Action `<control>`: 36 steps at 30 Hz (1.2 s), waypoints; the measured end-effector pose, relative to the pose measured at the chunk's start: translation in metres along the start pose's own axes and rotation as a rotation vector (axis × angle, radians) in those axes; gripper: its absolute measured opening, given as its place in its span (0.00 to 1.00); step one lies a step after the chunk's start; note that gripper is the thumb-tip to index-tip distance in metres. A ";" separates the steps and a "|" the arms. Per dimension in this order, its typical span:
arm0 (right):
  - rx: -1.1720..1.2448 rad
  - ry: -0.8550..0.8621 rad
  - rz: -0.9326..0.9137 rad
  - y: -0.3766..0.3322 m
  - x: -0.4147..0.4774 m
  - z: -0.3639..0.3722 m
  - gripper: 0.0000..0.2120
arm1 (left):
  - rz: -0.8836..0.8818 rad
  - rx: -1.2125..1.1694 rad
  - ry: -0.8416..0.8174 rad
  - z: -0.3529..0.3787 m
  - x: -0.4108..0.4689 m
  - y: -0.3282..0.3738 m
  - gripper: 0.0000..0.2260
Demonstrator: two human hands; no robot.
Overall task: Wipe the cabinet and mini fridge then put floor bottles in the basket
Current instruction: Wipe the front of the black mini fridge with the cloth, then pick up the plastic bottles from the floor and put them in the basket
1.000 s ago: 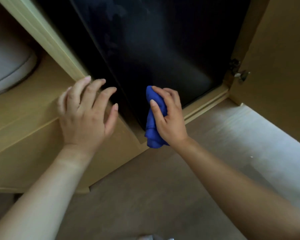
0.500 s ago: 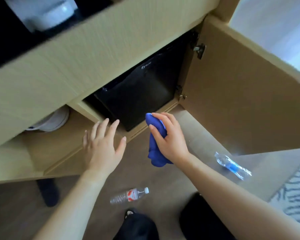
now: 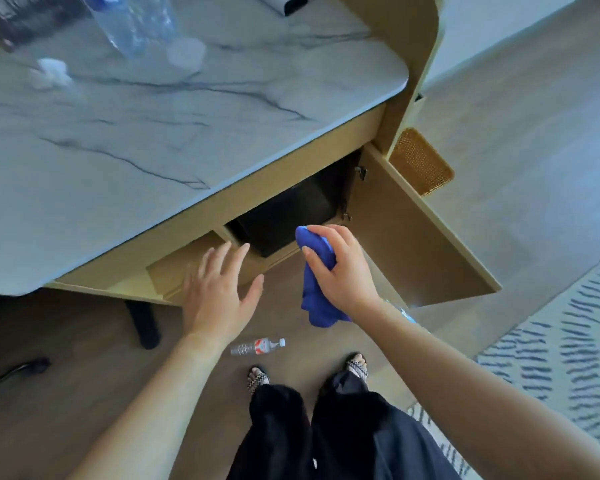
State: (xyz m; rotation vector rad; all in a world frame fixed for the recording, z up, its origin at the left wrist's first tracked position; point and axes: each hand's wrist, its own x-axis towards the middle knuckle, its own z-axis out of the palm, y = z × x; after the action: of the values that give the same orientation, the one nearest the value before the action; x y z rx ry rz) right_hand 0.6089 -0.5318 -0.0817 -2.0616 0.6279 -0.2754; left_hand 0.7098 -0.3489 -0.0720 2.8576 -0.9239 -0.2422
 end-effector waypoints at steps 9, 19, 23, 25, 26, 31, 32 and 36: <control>0.135 -0.142 -0.095 -0.059 0.012 -0.003 0.14 | -0.203 -0.001 0.140 -0.059 -0.036 -0.019 0.28; 0.105 -0.263 -0.142 -0.142 0.045 0.068 0.13 | -0.282 -0.042 0.170 -0.083 -0.030 -0.122 0.29; 0.052 -0.225 -0.104 -0.177 0.060 0.111 0.13 | -0.202 -0.015 0.097 -0.087 -0.005 -0.193 0.32; 0.044 -0.213 -0.078 -0.193 0.064 0.134 0.13 | -0.193 0.005 0.071 -0.089 0.011 -0.232 0.32; 0.040 -0.206 -0.065 -0.200 0.066 0.146 0.13 | -0.200 0.009 0.064 -0.090 0.018 -0.250 0.30; 0.004 -0.189 -0.017 -0.232 0.084 0.191 0.14 | -0.199 0.000 0.043 -0.083 0.058 -0.301 0.24; 0.000 -0.186 -0.015 -0.236 0.089 0.196 0.14 | -0.201 -0.009 0.044 -0.080 0.064 -0.304 0.24; -0.051 -0.219 -0.037 -0.250 0.113 0.216 0.13 | -0.259 -0.077 0.130 -0.068 0.076 -0.306 0.25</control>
State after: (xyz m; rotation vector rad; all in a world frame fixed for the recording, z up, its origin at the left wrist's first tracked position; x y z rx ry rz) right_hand 0.8773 -0.3266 0.0057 -2.1174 0.4669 -0.0534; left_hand 0.9573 -0.1423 -0.0666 2.8753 -0.5099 -0.1119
